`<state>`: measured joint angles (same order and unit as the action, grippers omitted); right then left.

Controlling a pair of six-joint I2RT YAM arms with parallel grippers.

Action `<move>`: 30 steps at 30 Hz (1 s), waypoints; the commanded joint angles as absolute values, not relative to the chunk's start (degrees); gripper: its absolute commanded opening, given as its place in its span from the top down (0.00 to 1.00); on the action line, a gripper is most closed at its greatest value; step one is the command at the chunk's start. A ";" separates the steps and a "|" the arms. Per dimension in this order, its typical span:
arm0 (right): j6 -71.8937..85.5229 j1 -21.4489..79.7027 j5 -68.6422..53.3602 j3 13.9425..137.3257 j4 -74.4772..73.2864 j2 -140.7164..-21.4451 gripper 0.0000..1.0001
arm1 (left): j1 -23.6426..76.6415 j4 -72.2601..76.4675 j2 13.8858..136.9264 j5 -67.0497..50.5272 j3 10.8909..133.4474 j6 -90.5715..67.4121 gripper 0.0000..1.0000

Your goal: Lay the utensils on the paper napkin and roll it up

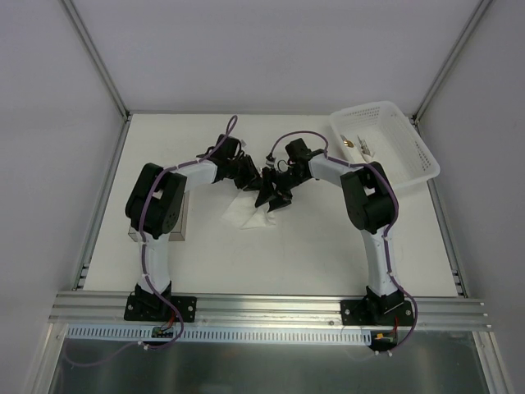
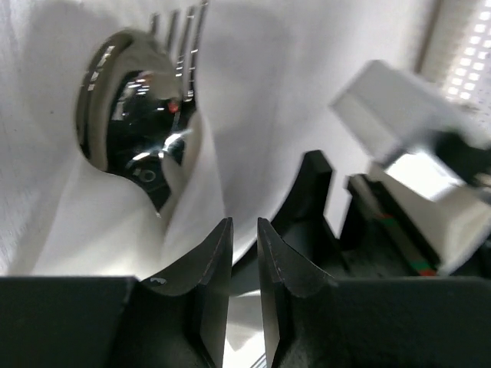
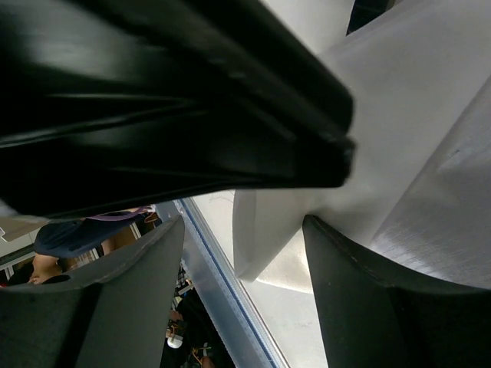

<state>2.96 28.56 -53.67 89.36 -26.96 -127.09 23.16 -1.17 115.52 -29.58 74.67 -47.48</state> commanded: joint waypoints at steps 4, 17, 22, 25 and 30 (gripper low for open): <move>0.88 28.83 -49.13 89.12 -29.53 -126.39 0.31 | 23.38 -2.55 117.77 -34.98 76.73 -47.11 0.81; 0.53 28.83 -48.87 89.21 -30.15 -126.65 0.31 | 22.68 -4.04 107.93 -35.24 67.85 -41.93 0.89; 0.53 28.83 -48.78 89.12 -30.15 -126.91 0.31 | 22.68 -4.57 108.19 -35.51 68.20 -41.05 0.91; 0.53 28.83 -48.69 89.12 -30.23 -126.83 0.31 | 22.68 -4.92 108.54 -35.51 68.20 -40.43 0.92; 0.70 28.83 -49.04 89.47 -30.23 -127.09 0.31 | 22.68 -6.59 108.90 -35.60 68.20 -38.42 0.95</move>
<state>2.92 28.64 -53.69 89.38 -27.11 -127.02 23.16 -4.38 110.43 -34.30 68.20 -41.32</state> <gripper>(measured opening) 0.686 0.054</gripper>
